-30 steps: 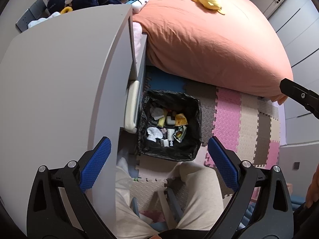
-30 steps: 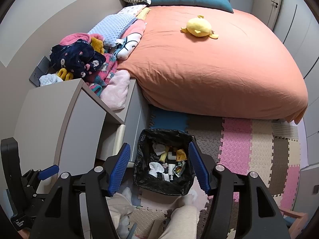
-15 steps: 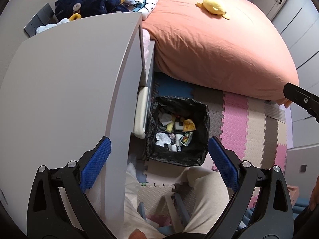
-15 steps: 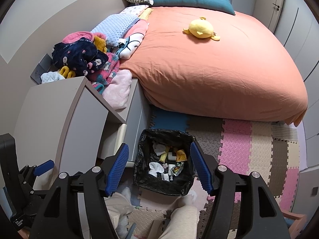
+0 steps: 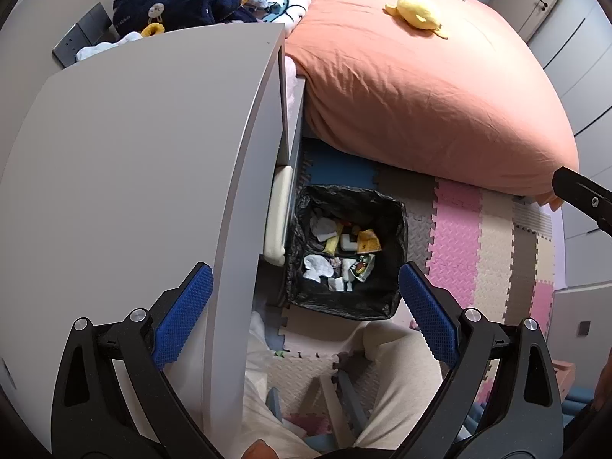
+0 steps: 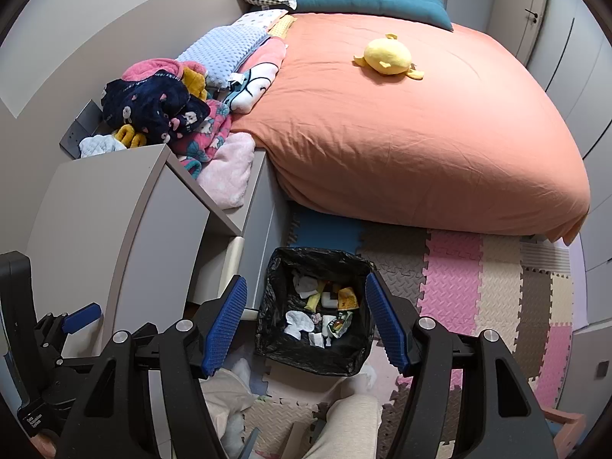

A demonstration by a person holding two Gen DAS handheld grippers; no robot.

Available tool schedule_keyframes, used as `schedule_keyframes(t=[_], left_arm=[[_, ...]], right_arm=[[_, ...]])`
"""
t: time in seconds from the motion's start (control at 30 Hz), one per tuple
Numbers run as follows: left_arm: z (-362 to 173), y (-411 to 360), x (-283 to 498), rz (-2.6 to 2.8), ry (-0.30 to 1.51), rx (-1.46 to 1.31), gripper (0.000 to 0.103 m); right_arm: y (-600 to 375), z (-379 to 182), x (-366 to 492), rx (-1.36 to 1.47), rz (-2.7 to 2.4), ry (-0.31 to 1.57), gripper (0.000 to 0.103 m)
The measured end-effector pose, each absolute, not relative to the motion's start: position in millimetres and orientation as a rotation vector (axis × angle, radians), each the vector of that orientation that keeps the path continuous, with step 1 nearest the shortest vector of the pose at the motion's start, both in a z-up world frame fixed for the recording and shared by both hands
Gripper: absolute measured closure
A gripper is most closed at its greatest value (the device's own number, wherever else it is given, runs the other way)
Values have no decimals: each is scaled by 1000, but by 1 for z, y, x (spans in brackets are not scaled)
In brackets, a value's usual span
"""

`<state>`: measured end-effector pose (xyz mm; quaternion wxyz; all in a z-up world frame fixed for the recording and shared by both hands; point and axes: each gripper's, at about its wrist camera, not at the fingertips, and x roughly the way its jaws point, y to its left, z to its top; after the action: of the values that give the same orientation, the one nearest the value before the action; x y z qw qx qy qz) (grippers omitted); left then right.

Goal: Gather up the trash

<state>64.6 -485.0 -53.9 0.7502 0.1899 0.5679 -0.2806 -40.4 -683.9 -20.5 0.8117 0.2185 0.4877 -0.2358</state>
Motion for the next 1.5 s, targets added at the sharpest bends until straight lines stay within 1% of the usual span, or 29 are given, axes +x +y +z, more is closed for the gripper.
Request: schedule_keyframes(t=[0.2, 0.33, 0.63, 0.83, 0.97, 1.1, 1.37, 1.5], left_arm=[[-51, -485, 62, -626, 1223, 419, 9], [-49, -481, 65, -649, 1244, 361, 7], [-42, -481, 64, -618, 1187, 400, 7], [-40, -483, 63, -668, 1188, 382, 7], [-28, -479, 59, -641, 1111, 382, 7], [-24, -476, 64, -692, 1147, 328, 6], [-24, -480, 61, -659, 1088, 373, 6], [-27, -479, 65, -671, 1121, 365, 6]], right_arm=[[-684, -21, -40, 466, -504, 1040, 37], [-683, -21, -40, 467, -505, 1041, 37], [-683, -21, -40, 465, -504, 1040, 37], [-681, -21, -39, 464, -507, 1041, 37], [-680, -21, -39, 463, -507, 1042, 37], [-680, -21, -39, 463, -508, 1041, 37], [-680, -21, -40, 461, -509, 1042, 37], [-679, -21, -39, 460, -510, 1041, 37]])
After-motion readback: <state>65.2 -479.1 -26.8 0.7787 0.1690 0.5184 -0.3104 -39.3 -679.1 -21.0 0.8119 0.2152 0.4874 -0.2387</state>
